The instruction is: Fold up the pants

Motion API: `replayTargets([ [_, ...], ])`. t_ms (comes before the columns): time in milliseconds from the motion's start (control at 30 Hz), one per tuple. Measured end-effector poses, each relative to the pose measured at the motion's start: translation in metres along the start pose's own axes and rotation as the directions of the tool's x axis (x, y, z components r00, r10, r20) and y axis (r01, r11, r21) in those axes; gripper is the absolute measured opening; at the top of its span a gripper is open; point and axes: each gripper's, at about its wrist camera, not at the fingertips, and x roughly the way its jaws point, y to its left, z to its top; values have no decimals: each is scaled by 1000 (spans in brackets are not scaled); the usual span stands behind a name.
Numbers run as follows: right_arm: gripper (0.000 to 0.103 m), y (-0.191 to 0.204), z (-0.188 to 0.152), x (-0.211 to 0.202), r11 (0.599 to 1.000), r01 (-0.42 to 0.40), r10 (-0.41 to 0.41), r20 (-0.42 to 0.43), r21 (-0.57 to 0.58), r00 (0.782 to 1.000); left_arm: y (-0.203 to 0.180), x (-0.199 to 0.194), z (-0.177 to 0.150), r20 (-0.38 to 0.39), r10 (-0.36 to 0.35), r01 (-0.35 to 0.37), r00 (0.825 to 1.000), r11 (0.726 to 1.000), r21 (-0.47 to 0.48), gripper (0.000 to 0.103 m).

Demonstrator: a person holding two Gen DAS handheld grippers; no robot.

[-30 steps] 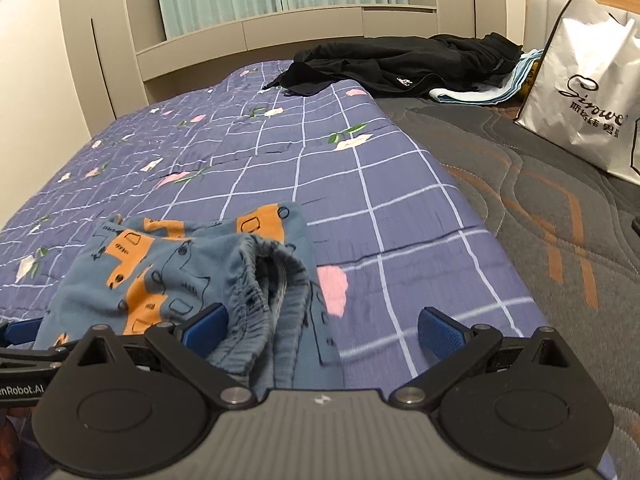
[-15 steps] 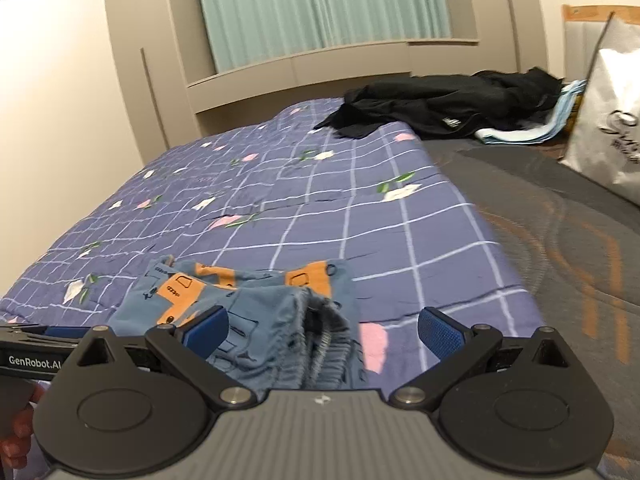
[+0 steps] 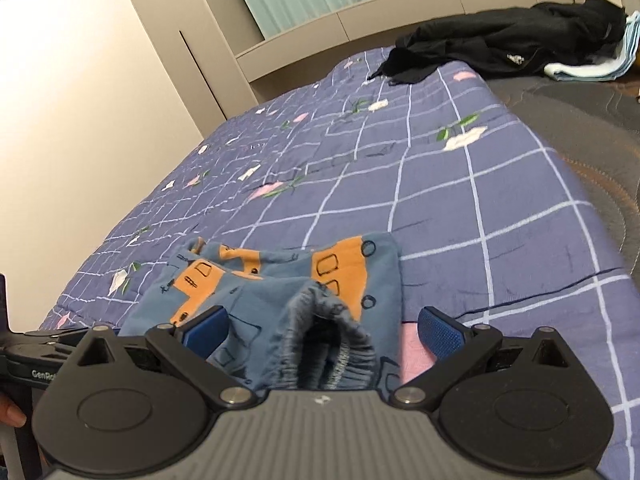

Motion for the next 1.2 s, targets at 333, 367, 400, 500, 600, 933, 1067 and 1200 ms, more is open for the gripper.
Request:
replayTargets([
  [333, 99, -17, -6, -2, 996, -66, 63, 50, 57, 997, 4, -5, -1, 14, -16, 16, 1000, 1000, 9, 102],
  [367, 98, -17, -6, -2, 996, -63, 61, 52, 55, 997, 6, -9, -2, 37, -18, 18, 999, 1000, 3, 102],
  [400, 94, -16, -6, -2, 997, -64, 61, 54, 51, 997, 9, -13, -4, 70, -22, 23, 997, 1000, -6, 102],
  [500, 84, -16, -8, -2, 996, -78, 76, 61, 47, 995, 16, -23, -7, 154, -72, 76, 985, 997, -16, 102],
  [600, 81, -19, -9, -3, 993, -100, 95, 71, 57, 993, 21, -21, -7, 140, -131, 134, 981, 991, -14, 102],
  [933, 77, -36, -12, -5, 975, -169, 156, 96, 146, 983, 31, -13, -9, 65, -172, 179, 983, 973, -148, 91],
  [1067, 66, -37, -13, -5, 974, -155, 140, 102, 162, 985, 38, -19, -10, 82, -177, 191, 981, 957, -217, 64],
  [1200, 60, -34, -16, -6, 979, -136, 122, 101, 152, 987, 46, -17, -11, 78, -194, 208, 978, 933, -295, 49],
])
